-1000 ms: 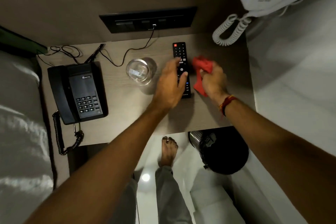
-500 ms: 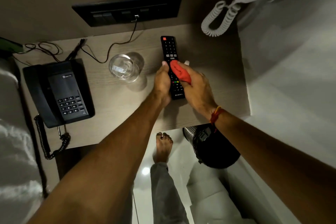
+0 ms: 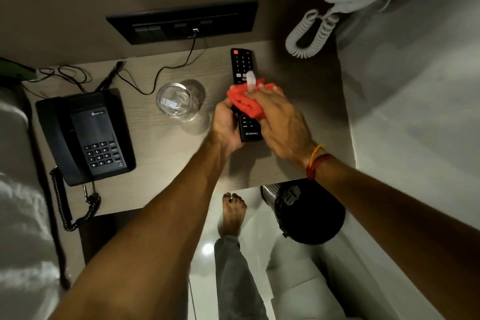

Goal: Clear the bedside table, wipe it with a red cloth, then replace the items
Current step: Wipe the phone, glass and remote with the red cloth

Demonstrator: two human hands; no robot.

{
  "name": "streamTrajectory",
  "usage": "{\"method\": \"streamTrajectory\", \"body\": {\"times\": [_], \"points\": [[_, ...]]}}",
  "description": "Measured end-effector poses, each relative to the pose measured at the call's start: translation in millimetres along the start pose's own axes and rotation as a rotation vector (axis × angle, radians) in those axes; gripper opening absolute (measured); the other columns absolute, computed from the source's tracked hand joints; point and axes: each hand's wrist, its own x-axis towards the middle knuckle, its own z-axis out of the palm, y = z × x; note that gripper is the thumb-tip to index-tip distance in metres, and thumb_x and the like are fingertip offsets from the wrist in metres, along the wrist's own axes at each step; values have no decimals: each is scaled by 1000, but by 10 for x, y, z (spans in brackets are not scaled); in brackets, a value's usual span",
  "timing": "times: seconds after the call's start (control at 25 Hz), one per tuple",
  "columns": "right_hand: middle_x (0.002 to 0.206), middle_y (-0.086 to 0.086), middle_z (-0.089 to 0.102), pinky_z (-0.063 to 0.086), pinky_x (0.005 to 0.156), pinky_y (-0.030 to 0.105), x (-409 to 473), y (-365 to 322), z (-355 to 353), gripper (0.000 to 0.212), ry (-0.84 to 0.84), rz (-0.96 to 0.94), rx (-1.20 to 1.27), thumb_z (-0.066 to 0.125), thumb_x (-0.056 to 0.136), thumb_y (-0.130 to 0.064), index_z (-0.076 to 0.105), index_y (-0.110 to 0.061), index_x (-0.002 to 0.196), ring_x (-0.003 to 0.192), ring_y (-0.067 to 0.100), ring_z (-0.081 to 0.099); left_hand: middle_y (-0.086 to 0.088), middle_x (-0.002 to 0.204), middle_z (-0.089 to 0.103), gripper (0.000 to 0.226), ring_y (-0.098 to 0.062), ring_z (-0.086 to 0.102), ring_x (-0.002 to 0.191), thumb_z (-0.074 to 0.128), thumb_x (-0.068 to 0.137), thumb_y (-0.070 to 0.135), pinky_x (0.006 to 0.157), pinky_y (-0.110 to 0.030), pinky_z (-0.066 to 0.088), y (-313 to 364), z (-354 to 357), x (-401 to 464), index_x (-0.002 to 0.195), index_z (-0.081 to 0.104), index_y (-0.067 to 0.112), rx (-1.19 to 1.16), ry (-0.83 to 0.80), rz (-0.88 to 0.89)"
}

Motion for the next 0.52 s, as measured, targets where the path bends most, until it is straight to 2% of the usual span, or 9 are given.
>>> {"method": "streamTrajectory", "body": {"times": [0.08,0.12,0.16,0.24,0.28,0.32,0.4,0.44,0.52], "points": [[150,14,56,22,129,41,-286,20,-8,66,-55,-120,-22,57,78,9,58,-4,142,147,28,45,-14,94,75,65,-26,73,86,37,106,53,92,-42,55,129,-58,5,95,76,2,21,16,-18],[146,15,59,27,127,42,-355,50,-32,65,-69,-141,-3,56,76,8,60,-4,140,144,29,49,-12,87,73,66,-25,71,80,39,105,54,85,-40,55,150,-77,5,86,77,3,40,37,-13],[141,14,64,35,123,41,-351,40,-77,63,-39,-96,47,54,77,8,62,-7,137,137,30,56,-10,85,71,65,-24,69,78,39,105,55,82,-39,55,151,-81,-4,85,76,5,64,47,-5],[126,9,71,52,102,35,-162,-8,-167,51,152,123,170,54,85,1,63,-17,132,117,29,67,-13,97,73,57,-27,69,91,39,106,54,89,-42,55,81,-50,-14,100,72,8,76,44,3],[123,6,72,55,94,32,-2,-35,-211,44,245,204,213,54,91,-6,63,-19,132,113,27,69,-14,105,73,53,-29,69,99,40,106,52,96,-45,54,33,-25,-13,108,70,8,59,50,6],[123,5,72,55,93,31,136,-79,-257,40,304,223,231,51,95,-16,62,-20,133,113,25,68,-14,110,73,50,-29,69,104,41,106,50,100,-47,53,-6,3,-13,114,69,9,46,55,10],[124,6,71,50,103,35,281,-132,-278,52,299,143,211,39,92,-35,63,-17,134,118,25,65,-12,111,74,49,-27,71,103,45,105,50,102,-46,52,-55,44,-6,119,70,10,65,56,12],[127,8,70,46,109,39,280,-145,-247,57,262,116,174,36,90,-36,62,-16,137,122,26,63,-12,109,75,50,-27,72,101,45,105,50,102,-45,53,-66,64,-13,117,72,10,92,54,10],[143,11,62,36,120,41,135,-173,-104,59,146,138,117,44,88,-10,54,-14,147,140,27,52,-11,102,78,54,-25,75,95,39,107,47,99,-43,56,-66,87,-27,104,79,11,104,47,20]]}}
